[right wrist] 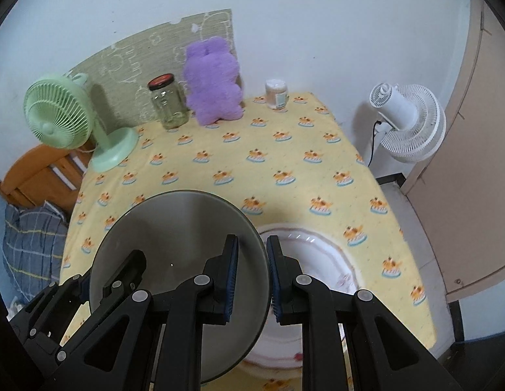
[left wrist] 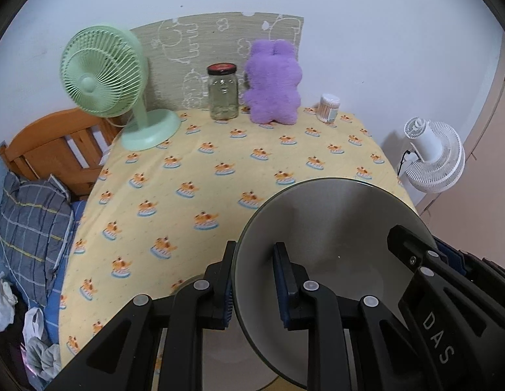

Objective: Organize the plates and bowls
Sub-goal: 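Lift the nested bowls with both grippers and carry toward the plate stack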

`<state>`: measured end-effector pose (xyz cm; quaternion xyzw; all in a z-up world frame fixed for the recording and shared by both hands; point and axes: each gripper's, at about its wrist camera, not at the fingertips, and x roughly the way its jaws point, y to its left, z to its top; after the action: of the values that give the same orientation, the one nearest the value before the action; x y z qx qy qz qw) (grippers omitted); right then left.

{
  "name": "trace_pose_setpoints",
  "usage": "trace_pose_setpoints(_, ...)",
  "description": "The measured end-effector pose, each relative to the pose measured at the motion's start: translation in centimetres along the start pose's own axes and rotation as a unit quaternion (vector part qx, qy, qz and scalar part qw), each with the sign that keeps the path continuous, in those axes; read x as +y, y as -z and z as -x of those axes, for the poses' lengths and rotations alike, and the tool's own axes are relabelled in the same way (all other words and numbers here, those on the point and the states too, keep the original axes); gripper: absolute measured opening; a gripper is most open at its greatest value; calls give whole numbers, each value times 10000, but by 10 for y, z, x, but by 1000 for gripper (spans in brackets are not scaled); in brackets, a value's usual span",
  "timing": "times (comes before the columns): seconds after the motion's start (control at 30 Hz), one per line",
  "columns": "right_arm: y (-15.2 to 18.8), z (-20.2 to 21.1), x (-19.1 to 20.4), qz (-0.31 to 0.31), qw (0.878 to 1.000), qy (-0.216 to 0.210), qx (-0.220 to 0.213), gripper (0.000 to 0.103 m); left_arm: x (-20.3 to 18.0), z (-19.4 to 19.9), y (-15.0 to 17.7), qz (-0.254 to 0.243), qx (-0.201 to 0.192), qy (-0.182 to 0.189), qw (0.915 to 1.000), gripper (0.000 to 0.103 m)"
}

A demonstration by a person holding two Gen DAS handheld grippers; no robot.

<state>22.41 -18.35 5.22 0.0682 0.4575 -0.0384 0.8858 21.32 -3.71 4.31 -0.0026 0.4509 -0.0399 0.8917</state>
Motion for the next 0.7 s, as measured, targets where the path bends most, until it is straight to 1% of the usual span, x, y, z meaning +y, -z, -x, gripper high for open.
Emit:
trace_pose_setpoints(0.33,35,-3,41,47,9997,-98,205,21,40,0,26,67,161,-47,9998,19)
trace_pose_setpoints(0.7,51,-26,63,171,9983,-114,549,21,66,-19,45,238,502,-84,9984,20)
